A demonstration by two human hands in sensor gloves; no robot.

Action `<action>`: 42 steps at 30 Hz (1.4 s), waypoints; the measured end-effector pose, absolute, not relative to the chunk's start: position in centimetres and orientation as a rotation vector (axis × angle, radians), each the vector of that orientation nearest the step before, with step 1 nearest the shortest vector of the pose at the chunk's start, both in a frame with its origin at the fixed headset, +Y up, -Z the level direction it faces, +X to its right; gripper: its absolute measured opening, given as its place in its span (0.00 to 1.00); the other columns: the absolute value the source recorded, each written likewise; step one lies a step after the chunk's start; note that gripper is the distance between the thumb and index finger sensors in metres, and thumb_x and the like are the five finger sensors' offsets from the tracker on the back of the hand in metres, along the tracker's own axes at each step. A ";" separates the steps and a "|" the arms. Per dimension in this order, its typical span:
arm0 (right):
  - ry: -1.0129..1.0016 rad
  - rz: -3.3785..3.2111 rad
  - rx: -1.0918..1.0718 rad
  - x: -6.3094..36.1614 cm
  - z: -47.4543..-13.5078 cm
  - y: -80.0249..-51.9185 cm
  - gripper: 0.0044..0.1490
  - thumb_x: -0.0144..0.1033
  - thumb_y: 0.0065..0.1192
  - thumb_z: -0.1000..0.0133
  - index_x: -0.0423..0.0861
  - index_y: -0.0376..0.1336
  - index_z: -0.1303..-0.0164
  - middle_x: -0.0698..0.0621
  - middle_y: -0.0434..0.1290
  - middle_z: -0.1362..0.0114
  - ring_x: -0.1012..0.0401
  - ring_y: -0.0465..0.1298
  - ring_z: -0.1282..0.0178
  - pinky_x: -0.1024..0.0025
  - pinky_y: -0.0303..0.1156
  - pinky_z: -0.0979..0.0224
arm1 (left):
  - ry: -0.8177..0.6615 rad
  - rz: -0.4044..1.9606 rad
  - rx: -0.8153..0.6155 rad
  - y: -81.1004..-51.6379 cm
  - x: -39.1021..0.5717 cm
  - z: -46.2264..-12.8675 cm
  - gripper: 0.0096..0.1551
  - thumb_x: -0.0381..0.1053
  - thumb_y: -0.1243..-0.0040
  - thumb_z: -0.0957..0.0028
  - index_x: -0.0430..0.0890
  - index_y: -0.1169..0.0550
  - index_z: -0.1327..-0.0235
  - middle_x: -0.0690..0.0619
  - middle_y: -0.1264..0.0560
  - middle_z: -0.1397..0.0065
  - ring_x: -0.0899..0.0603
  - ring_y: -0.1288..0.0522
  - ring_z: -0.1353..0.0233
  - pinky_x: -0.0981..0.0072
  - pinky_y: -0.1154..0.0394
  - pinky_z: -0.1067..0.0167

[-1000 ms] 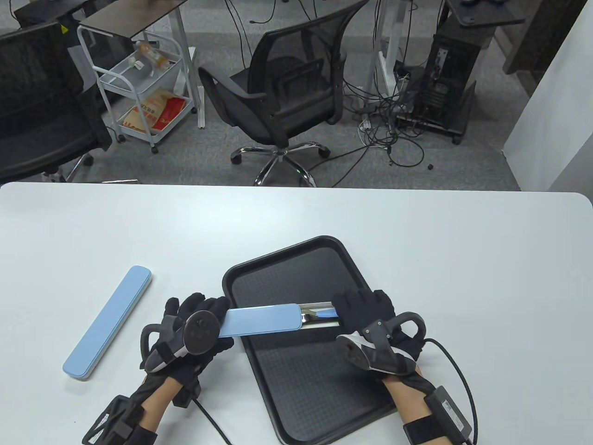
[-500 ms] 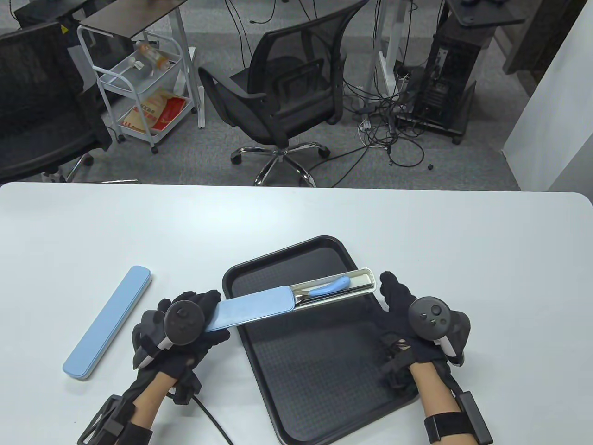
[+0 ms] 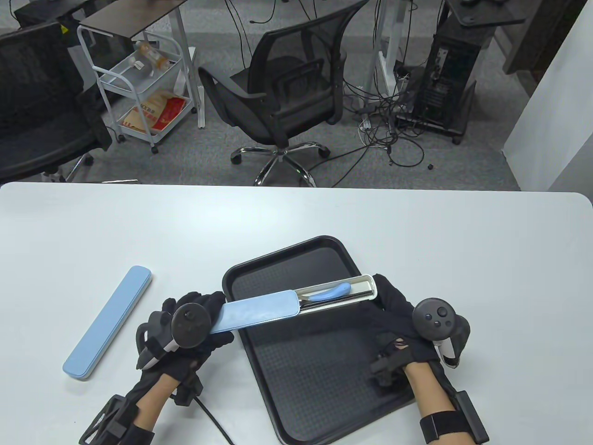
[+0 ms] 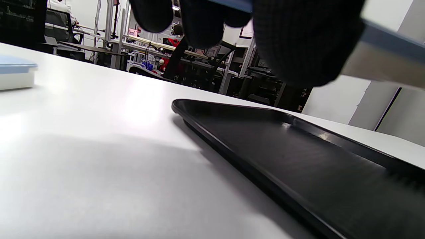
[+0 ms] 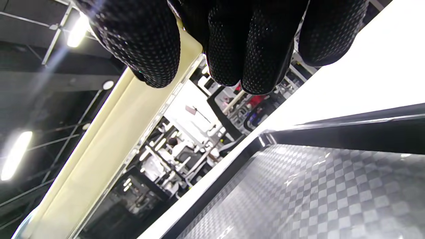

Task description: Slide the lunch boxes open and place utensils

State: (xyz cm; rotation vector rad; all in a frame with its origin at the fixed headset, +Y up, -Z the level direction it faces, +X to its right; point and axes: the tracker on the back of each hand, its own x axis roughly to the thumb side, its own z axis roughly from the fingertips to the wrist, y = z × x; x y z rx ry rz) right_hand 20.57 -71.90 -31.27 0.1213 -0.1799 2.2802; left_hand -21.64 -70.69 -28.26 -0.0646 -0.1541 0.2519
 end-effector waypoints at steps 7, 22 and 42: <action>-0.217 2.316 0.148 18.6 -30.8 -71.9 0.41 0.43 0.75 0.44 0.41 0.61 0.23 0.43 0.76 0.30 0.44 0.78 0.33 0.38 0.70 0.30 | -0.151 0.248 -0.055 -70.7 -21.3 -28.1 0.54 0.67 0.28 0.57 0.55 0.40 0.21 0.57 0.34 0.19 0.37 0.39 0.15 0.25 0.47 0.23; -0.223 2.441 0.444 11.4 -29.0 -72.0 0.39 0.45 0.72 0.43 0.42 0.62 0.24 0.44 0.77 0.30 0.44 0.78 0.32 0.37 0.69 0.29 | -0.196 0.260 -0.047 -70.2 -19.8 -27.5 0.53 0.68 0.29 0.57 0.55 0.39 0.21 0.57 0.34 0.19 0.38 0.37 0.15 0.26 0.45 0.23; -0.161 2.580 0.516 11.6 -29.4 -72.1 0.45 0.53 0.64 0.41 0.43 0.55 0.18 0.40 0.68 0.20 0.37 0.69 0.24 0.32 0.63 0.27 | 0.091 0.359 -0.106 -71.3 -23.5 -28.7 0.54 0.59 0.30 0.49 0.44 0.46 0.19 0.44 0.38 0.19 0.33 0.37 0.19 0.30 0.39 0.25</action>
